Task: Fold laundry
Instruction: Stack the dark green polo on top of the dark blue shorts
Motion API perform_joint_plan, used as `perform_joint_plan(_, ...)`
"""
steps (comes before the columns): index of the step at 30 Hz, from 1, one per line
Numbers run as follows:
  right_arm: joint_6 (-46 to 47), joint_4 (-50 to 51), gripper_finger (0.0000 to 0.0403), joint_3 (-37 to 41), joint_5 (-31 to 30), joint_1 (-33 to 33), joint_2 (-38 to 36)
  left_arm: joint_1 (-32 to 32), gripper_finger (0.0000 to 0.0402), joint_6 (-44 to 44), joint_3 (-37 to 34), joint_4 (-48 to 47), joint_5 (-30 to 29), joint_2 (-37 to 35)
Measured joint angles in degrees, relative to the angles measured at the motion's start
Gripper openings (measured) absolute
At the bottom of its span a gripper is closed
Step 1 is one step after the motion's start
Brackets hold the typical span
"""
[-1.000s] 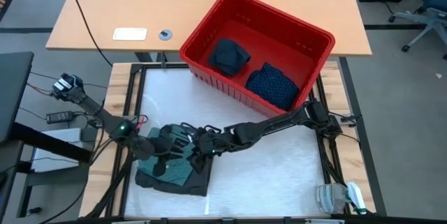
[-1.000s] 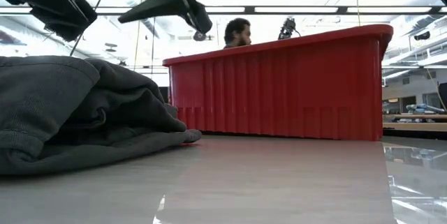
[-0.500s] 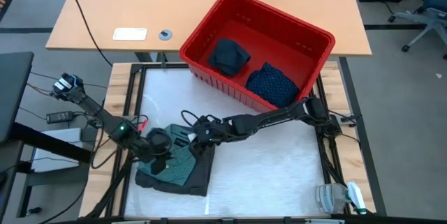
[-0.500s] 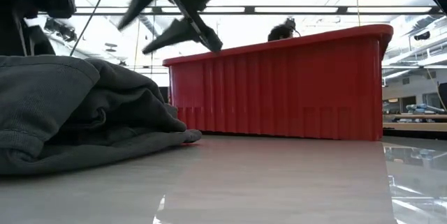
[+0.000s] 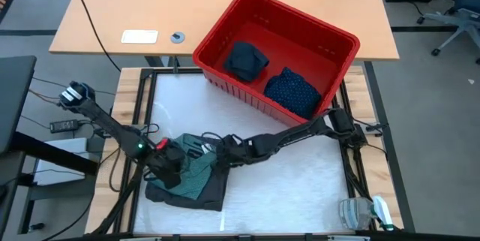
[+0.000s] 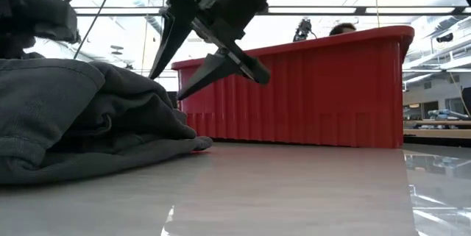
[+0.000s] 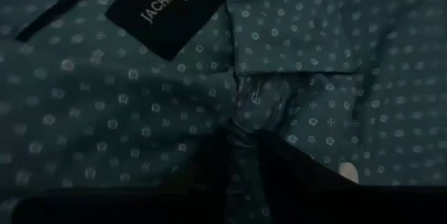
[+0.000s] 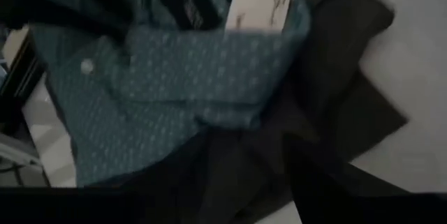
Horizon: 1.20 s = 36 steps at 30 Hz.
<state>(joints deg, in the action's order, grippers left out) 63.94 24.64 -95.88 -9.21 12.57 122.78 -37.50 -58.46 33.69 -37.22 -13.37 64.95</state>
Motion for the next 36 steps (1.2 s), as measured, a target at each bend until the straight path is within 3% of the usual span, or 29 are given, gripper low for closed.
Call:
perform_joint_plan(9,6.44,0.25,0.0169,-2.77,-0.81,5.06,-0.02,1.16,0.0084,9.15,0.19,15.71,2.67,11.88)
perform_joint_plan(18,12.25,2.62,0.0167,-2.80,-1.41,10.07,0.00,8.63,0.0084,20.98,0.17,28.76,7.06,17.90)
perform_joint_plan(23,17.02,9.61,0.0167,-2.82,-1.51,11.81,-0.02,13.38,0.0084,28.51,-0.07,42.22,6.69,20.86)
perform_joint_plan(26,19.84,15.50,0.0167,-2.82,-1.41,12.50,-0.01,16.54,0.0084,30.51,0.09,50.21,10.19,23.52)
perform_joint_plan(30,20.07,17.47,0.0167,-2.82,-1.42,13.19,-0.15,19.08,0.0084,30.63,4.15,47.18,15.80,24.72)
perform_joint_plan(36,15.57,17.04,0.0167,-2.82,-1.06,12.34,-0.17,18.15,0.0084,30.56,11.16,28.27,16.92,19.56)
